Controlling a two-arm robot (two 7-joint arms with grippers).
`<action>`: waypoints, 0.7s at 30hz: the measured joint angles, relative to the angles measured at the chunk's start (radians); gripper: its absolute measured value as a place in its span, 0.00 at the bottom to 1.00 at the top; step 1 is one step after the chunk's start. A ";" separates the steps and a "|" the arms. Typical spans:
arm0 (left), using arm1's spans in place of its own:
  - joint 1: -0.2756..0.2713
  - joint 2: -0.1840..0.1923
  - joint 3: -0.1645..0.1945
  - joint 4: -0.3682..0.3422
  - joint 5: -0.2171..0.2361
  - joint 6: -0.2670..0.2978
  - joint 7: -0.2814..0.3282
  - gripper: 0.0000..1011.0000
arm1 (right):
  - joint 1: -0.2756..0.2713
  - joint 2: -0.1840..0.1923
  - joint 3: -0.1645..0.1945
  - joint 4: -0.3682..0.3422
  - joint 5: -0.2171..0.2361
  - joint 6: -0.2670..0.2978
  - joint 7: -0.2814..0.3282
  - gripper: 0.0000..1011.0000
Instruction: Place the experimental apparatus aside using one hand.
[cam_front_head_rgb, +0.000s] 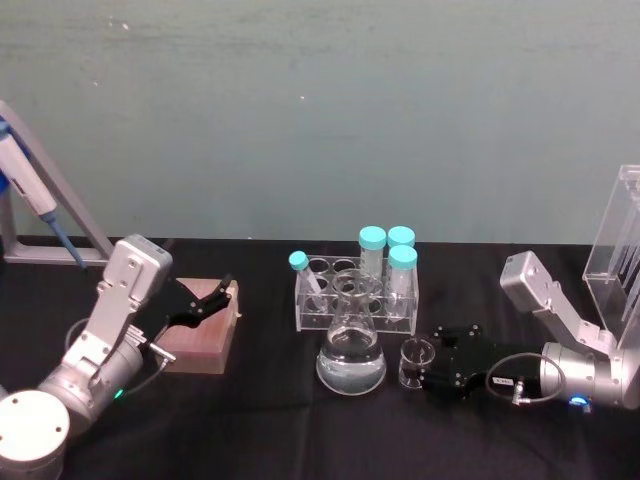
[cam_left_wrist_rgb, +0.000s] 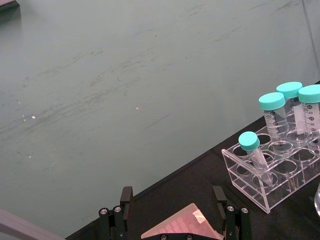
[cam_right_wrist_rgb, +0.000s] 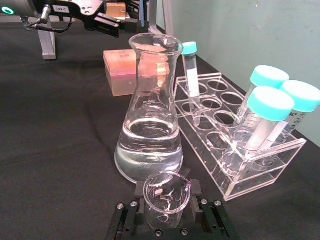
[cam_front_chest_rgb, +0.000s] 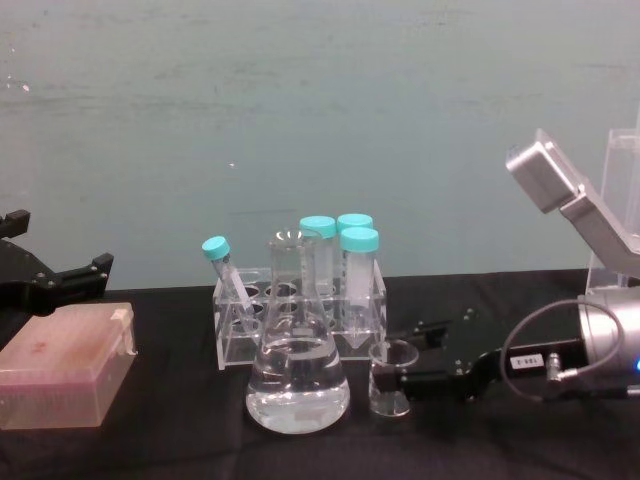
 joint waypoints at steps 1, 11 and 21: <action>0.000 0.000 0.000 0.000 0.000 0.000 0.000 0.99 | 0.000 0.000 0.001 -0.001 0.000 0.000 -0.001 0.51; 0.000 0.000 0.000 0.000 0.000 0.000 0.000 0.99 | -0.022 0.018 0.017 -0.054 -0.003 0.018 -0.057 0.51; 0.000 0.000 0.000 0.000 0.000 0.000 0.000 0.99 | -0.072 0.048 0.046 -0.158 -0.004 0.072 -0.144 0.51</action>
